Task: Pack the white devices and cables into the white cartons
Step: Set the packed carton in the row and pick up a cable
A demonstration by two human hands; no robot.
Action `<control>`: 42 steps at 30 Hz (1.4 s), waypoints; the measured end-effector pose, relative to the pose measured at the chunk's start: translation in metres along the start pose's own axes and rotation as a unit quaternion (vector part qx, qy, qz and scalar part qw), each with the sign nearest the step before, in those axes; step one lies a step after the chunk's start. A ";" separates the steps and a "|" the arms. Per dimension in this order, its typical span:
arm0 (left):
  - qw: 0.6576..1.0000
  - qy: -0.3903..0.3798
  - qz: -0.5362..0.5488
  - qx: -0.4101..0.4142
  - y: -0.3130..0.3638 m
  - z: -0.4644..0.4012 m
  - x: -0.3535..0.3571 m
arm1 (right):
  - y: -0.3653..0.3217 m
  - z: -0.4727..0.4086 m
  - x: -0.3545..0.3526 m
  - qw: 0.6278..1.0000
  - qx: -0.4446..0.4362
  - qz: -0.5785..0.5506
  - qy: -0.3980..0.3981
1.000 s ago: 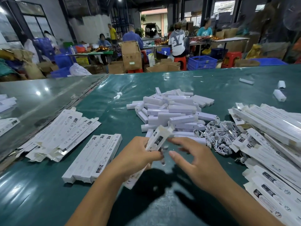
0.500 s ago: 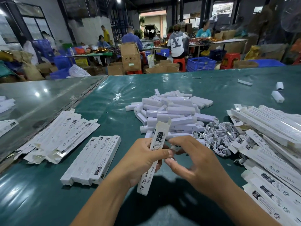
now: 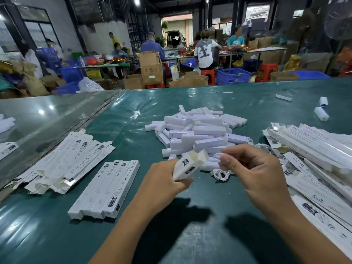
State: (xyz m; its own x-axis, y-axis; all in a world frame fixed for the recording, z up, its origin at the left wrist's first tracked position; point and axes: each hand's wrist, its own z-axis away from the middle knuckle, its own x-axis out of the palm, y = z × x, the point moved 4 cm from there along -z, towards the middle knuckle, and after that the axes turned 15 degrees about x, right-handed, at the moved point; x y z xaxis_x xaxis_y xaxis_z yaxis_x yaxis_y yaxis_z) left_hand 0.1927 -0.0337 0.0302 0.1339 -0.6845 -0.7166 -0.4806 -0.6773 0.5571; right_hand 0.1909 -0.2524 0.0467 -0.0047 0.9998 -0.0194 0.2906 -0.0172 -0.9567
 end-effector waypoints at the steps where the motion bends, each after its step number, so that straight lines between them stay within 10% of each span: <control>1: 0.999 -0.018 -0.042 0.009 0.001 0.000 0.002 | -0.002 0.001 0.000 1.000 -0.008 -0.003 -0.011; 11: 0.982 -0.072 -0.162 0.064 0.012 0.001 0.012 | -0.003 0.005 0.012 0.975 -0.067 0.212 -0.014; 20: 0.983 -0.064 -0.154 0.073 0.012 0.003 0.018 | 0.011 0.005 0.014 0.994 0.041 0.103 0.016; 42: 0.979 0.114 0.124 0.114 0.033 0.004 0.016 | -0.010 0.023 0.028 0.960 -0.148 0.234 0.045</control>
State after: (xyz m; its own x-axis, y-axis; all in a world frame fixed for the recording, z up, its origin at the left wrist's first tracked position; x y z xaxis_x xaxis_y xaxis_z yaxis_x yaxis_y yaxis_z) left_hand 0.1753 -0.0661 0.0358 0.1650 -0.8806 -0.4441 -0.7003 -0.4217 0.5759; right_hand 0.1662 -0.2249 0.0487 0.2711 0.8800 -0.3901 0.5006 -0.4751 -0.7237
